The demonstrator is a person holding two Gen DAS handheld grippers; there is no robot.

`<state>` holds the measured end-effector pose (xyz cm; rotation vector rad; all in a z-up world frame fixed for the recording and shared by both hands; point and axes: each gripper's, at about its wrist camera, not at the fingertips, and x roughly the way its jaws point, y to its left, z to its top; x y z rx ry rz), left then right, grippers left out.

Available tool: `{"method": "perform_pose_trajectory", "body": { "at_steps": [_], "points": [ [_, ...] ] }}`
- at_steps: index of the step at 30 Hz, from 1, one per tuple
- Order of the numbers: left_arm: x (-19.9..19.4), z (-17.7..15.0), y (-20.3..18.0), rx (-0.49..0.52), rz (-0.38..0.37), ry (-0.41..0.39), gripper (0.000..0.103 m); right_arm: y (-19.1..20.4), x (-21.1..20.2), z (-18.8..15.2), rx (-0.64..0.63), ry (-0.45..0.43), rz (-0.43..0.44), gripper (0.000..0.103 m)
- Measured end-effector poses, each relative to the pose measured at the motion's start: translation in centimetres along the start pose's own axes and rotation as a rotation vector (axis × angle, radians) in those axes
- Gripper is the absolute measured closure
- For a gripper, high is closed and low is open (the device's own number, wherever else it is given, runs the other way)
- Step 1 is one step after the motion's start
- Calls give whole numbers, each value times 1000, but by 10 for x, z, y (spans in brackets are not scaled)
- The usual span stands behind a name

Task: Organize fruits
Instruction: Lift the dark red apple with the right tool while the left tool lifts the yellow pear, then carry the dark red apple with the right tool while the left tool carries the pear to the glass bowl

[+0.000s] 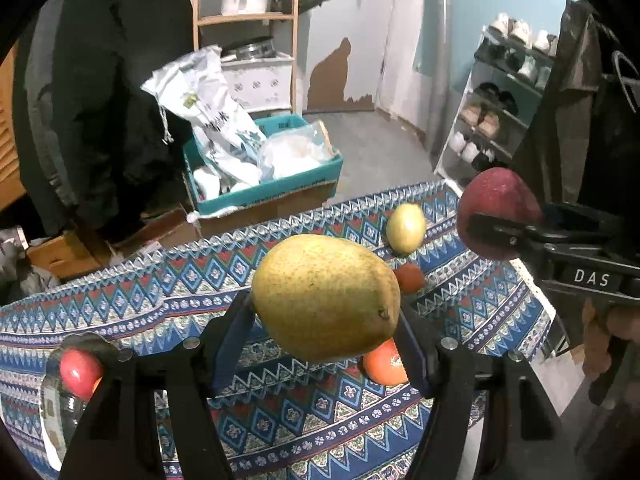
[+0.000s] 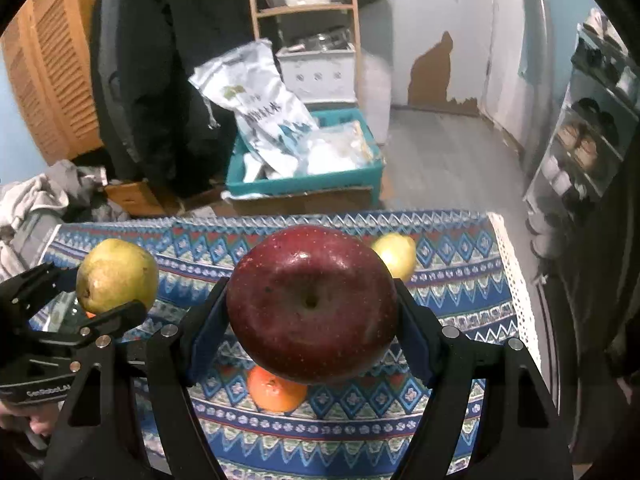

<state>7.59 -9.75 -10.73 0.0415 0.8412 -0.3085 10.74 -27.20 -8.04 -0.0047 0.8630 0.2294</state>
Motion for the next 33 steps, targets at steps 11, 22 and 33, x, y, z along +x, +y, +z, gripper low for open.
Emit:
{"method": "perform_pose_trajectory", "body": {
  "at_steps": [11,22,33],
  "points": [
    [-57,2,21,-42,13,-96,34,29,-31,12,-44,-64,51,27],
    [-85,0,43,-77,43,-147,34,58,-42,26,-71,-103,110,27],
    [-100,-7,76,-138,78,-163,34,102,-37,40,-130,-113,182,27]
  ]
}}
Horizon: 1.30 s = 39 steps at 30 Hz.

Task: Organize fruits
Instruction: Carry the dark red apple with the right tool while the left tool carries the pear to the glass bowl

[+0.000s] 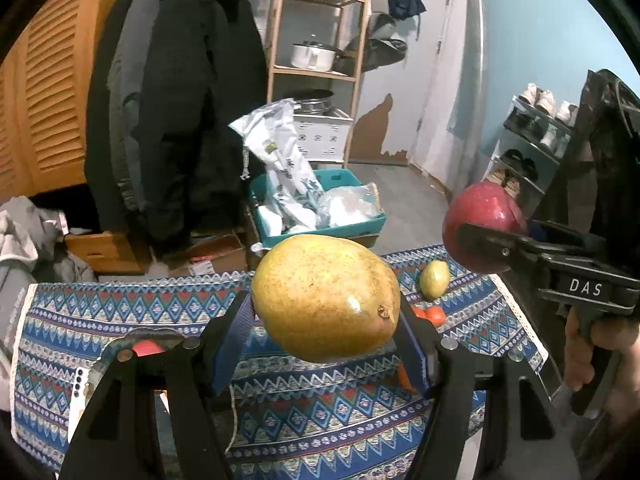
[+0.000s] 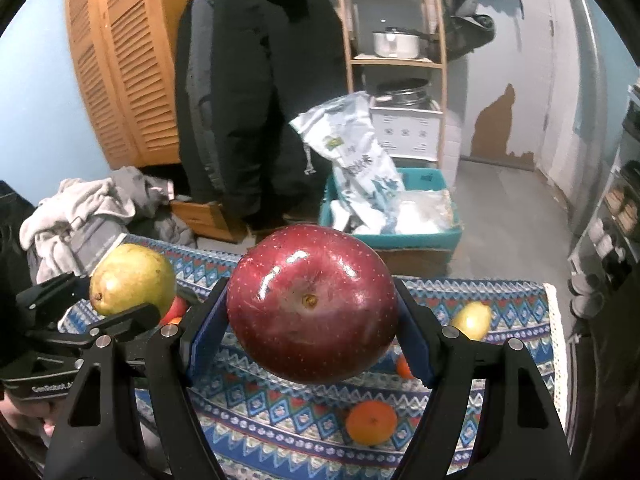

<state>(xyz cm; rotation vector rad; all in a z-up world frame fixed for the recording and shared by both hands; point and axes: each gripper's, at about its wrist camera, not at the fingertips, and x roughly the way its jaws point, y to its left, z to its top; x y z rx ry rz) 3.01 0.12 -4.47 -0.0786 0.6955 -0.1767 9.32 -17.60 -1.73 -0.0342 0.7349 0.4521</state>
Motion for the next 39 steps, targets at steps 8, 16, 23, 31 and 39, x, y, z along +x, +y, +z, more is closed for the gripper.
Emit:
{"method": "perform_pose_trajectory", "body": {
  "at_steps": [8,16,23,31,39],
  "points": [
    [-9,-1,30,-52,48,-13,34,25,19,10,-34,18,46,27],
    [-13,-10,67,-117,101,2,34,60,44,19,-75,46,94,27],
    [-17,-25,108,-186,162,19,34,94,76,25,-103,93,153,27],
    [-14,-49,154,-267,226,64,34,136,106,25,-146,143,216,27],
    [0,-82,196,-351,261,143,34,173,137,22,-172,201,270,27]
  ]
}}
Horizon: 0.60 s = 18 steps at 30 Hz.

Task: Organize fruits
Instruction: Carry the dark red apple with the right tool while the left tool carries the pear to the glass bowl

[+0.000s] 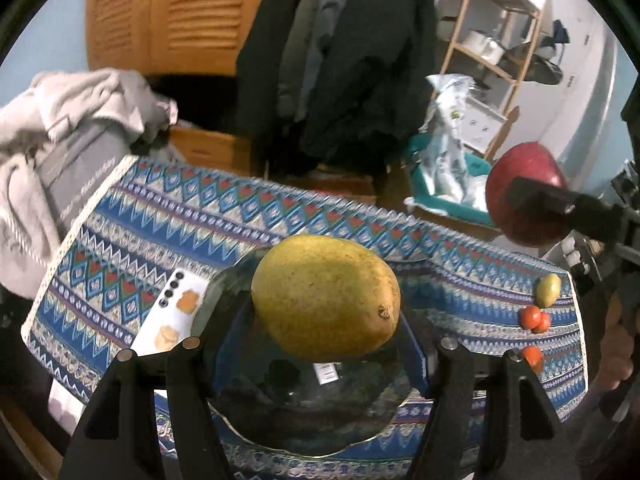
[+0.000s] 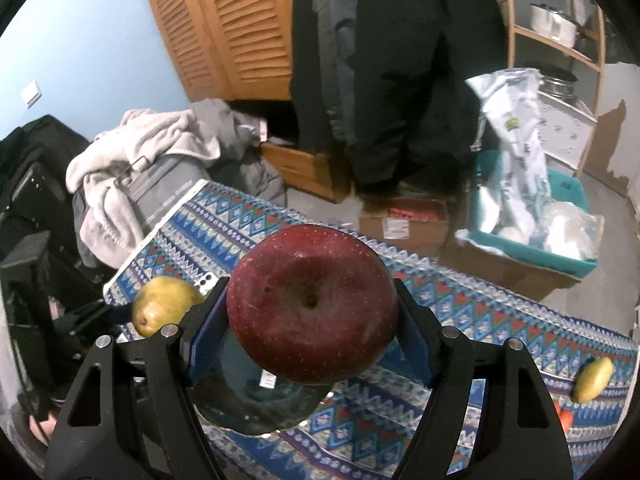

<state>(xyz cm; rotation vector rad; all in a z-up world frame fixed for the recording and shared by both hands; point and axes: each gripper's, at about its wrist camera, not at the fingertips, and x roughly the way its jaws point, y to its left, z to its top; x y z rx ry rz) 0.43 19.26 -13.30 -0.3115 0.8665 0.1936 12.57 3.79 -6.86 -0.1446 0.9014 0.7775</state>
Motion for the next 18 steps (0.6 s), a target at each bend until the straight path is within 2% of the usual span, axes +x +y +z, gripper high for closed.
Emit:
{"method": "perform_pose_trajectory", "body": {
  "at_steps": [9,18],
  "points": [
    [38,-14,32,-56,47,90,34,19,38,-3,-32,71,27,27],
    [69,-28,44,-79,77,159,34,24,71,-15,-34,148,31,27]
  ]
}}
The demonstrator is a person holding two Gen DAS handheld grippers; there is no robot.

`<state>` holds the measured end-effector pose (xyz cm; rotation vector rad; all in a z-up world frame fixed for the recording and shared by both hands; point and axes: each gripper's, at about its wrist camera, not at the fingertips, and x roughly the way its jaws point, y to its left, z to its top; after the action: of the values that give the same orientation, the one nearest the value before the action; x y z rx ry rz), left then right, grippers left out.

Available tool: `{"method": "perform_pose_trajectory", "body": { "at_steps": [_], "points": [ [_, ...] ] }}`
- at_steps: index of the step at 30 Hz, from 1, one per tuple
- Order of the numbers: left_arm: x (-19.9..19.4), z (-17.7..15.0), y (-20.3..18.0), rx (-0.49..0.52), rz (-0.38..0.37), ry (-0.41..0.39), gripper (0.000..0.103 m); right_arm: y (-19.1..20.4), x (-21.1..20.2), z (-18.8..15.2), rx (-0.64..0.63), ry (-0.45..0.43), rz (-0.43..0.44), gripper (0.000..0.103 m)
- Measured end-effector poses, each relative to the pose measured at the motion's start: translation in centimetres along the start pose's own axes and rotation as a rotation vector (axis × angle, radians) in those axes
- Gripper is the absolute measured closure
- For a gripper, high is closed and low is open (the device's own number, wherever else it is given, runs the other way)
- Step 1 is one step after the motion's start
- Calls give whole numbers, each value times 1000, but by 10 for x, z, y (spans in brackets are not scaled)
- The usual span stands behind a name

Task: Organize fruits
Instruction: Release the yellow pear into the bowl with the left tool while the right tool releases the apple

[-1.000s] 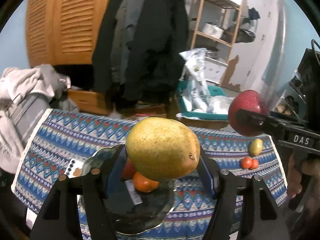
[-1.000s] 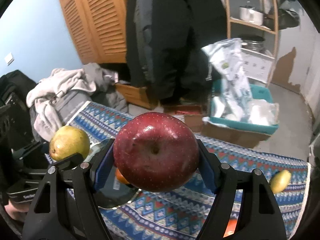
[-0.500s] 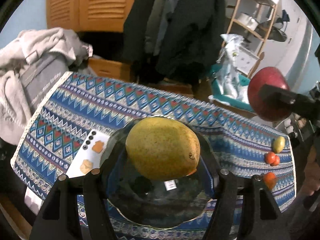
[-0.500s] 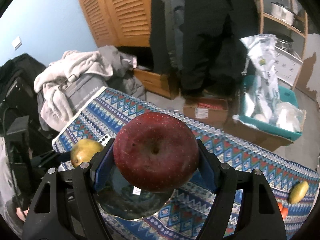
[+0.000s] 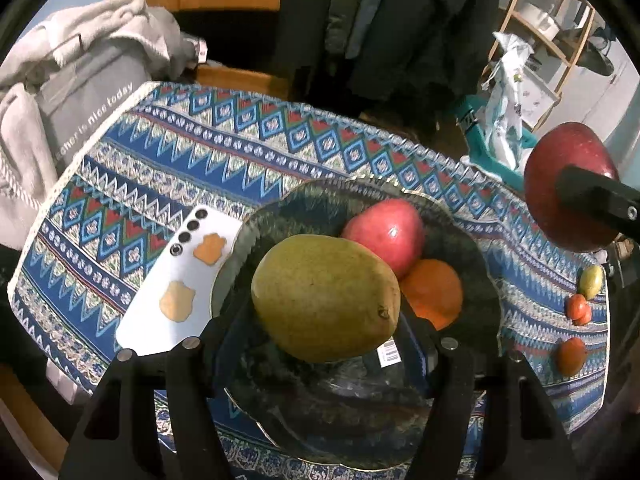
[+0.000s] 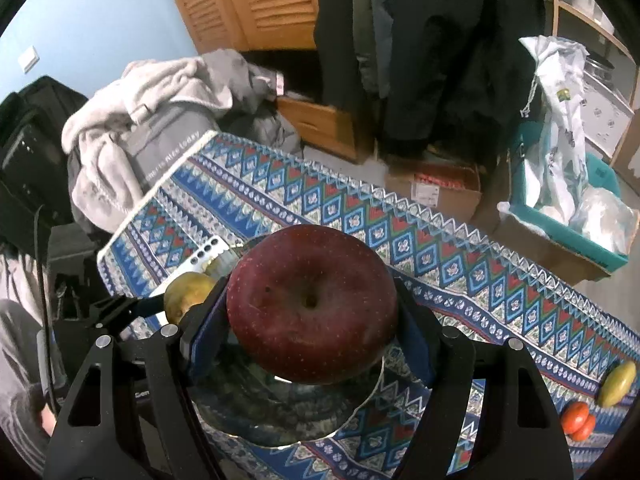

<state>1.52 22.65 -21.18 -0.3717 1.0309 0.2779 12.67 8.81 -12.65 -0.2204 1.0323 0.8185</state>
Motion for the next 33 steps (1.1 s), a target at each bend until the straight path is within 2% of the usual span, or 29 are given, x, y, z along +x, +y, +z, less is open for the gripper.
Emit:
{"method": "perform_pose_trajectory", "body": {
  "at_steps": [21,24,28,33],
  "points": [
    [38,-13,15,-44,29,150,34,3,28,-20,-24,89,6,27],
    [30,-13,13,-26,7,119,34,4,31,-23,-26,100,9,27],
    [14,-9,9,17,33,76,34,5,37,-28,-25,122,16,27],
    [3,-9,20,-29,42,77,34,12,47,-38,-43,164,24,27]
  ]
}}
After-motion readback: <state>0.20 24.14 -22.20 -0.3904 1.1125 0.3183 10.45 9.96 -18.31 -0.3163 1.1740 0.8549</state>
